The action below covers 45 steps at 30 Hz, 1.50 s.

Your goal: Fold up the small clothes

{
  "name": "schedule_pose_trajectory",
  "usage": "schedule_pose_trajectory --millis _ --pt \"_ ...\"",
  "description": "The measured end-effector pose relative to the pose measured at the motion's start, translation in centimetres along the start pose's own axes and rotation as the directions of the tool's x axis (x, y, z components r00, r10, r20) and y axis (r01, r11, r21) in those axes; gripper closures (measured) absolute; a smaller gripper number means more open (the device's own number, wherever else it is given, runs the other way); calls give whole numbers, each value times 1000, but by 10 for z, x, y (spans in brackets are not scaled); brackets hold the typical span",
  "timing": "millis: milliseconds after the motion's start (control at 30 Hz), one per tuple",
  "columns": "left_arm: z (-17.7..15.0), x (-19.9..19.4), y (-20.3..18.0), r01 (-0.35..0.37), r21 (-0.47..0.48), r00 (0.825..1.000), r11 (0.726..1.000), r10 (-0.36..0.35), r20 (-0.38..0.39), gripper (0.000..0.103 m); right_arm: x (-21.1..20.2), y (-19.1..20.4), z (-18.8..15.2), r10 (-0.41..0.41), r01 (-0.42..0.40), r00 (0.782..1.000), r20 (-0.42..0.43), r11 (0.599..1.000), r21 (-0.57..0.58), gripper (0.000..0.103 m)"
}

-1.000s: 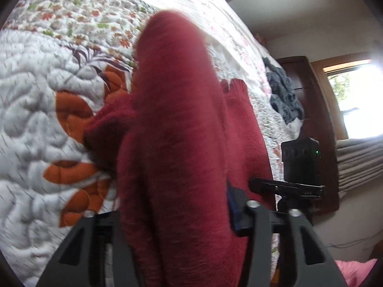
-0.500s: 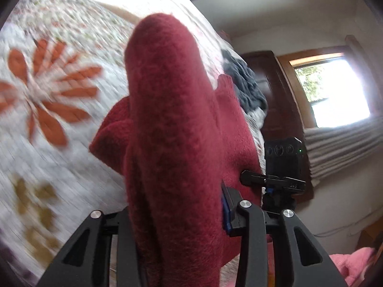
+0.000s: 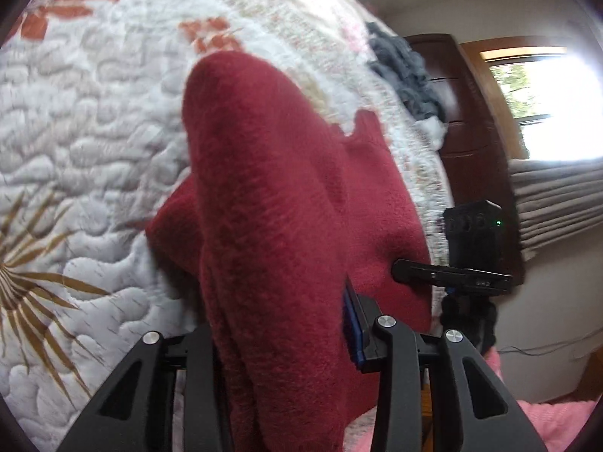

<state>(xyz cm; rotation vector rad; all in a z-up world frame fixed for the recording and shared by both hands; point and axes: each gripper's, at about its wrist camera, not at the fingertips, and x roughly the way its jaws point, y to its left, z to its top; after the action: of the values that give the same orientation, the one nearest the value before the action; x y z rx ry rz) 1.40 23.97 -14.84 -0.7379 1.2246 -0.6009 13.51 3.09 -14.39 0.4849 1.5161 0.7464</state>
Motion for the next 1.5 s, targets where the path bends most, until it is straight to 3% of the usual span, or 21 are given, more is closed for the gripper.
schedule_pose_trajectory --millis 167,367,467,600,767,967,1067,1333,1500 --pt "1 13 18 18 -24 1000 1000 -18 1 60 6 -37 -9 53 -54 998 32 998 42 54" --pt "-2 24 19 -6 -6 1000 1000 6 12 53 8 -49 -16 81 -84 996 45 994 64 48" --pt "-11 16 11 -52 2 999 999 52 15 49 6 -39 -19 42 -44 998 45 998 47 42" --pt "-27 3 -14 -173 42 984 984 170 55 44 -4 -35 -31 9 -12 999 50 998 59 38" --pt "-63 -18 -50 -271 132 961 953 260 99 42 -24 -34 -67 -20 17 998 57 998 53 38" --pt "-106 -37 -76 -326 171 941 930 301 153 41 -33 -34 -114 -43 41 998 44 998 54 44" --pt "-123 -41 -74 -333 172 938 927 307 160 41 -31 -36 -135 -70 68 997 31 996 60 49" --pt "-144 -21 -38 -428 121 903 896 419 94 41 -25 -47 -158 -138 134 990 40 987 85 51" --pt "-147 -21 -22 -415 78 908 906 407 97 39 -13 -47 -156 -180 176 983 39 981 84 50"
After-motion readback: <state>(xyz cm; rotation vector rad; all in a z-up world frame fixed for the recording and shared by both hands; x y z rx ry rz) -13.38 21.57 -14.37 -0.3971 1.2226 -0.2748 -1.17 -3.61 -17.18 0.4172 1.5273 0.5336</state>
